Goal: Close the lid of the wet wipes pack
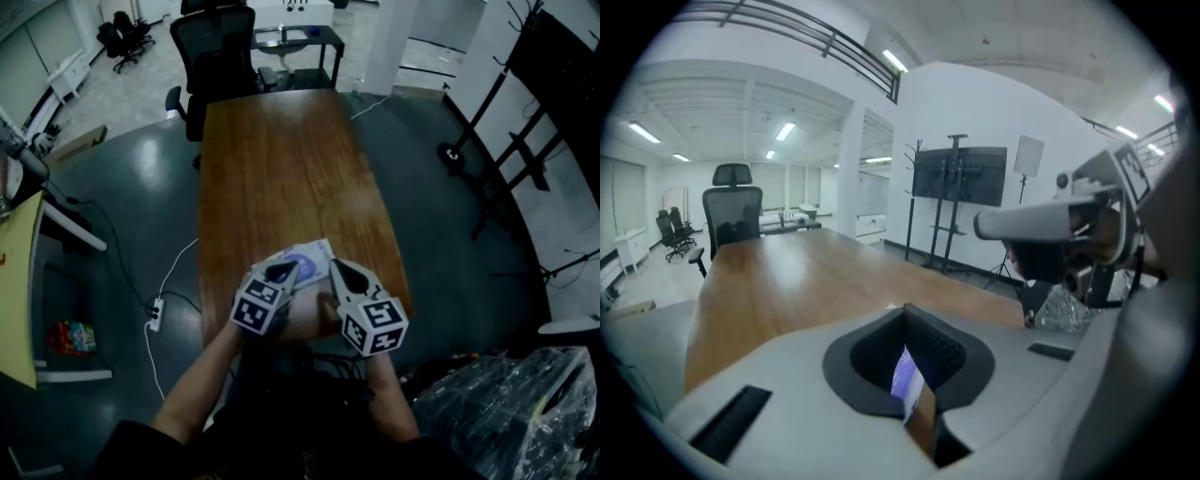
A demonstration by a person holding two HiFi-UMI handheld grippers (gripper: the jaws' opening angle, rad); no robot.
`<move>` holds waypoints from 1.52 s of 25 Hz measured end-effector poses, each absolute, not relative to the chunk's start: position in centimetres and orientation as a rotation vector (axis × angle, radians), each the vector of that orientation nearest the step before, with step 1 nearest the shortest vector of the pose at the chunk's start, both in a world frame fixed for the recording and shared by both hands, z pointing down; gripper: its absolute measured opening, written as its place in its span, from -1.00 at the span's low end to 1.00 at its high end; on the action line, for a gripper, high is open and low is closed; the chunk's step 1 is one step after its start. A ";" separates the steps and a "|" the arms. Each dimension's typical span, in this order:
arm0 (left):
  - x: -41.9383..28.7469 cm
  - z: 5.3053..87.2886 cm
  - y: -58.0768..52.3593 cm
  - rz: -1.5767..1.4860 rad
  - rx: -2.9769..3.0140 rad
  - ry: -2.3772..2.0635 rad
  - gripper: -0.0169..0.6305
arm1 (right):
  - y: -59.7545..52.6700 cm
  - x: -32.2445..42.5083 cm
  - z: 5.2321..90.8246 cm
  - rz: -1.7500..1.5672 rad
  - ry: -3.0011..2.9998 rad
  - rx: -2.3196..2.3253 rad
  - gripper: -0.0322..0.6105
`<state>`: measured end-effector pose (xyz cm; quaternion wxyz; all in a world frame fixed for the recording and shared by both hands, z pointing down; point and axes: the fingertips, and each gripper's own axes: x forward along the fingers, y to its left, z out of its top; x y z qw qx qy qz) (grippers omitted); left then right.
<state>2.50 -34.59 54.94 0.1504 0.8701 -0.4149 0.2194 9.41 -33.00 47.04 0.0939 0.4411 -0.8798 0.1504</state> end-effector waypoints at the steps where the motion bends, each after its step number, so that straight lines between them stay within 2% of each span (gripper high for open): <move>1: 2.5 53.7 -34.4 0.588 2.510 -1.224 -0.93 | -33.0 9.3 46.6 0.435 -2.638 1.288 -0.87; 8: 2.0 45.6 -31.4 0.403 2.565 -1.433 -0.93 | -31.5 8.5 42.2 0.343 -2.810 1.214 -0.87; 17: -0.6 40.0 -27.4 0.240 2.597 -1.467 -0.93 | -27.7 4.9 38.3 0.249 -2.895 1.197 -0.87; 38: -7.5 37.9 -17.3 0.144 2.692 -1.353 -0.93 | -16.1 -3.1 36.9 0.140 -2.811 1.335 -0.87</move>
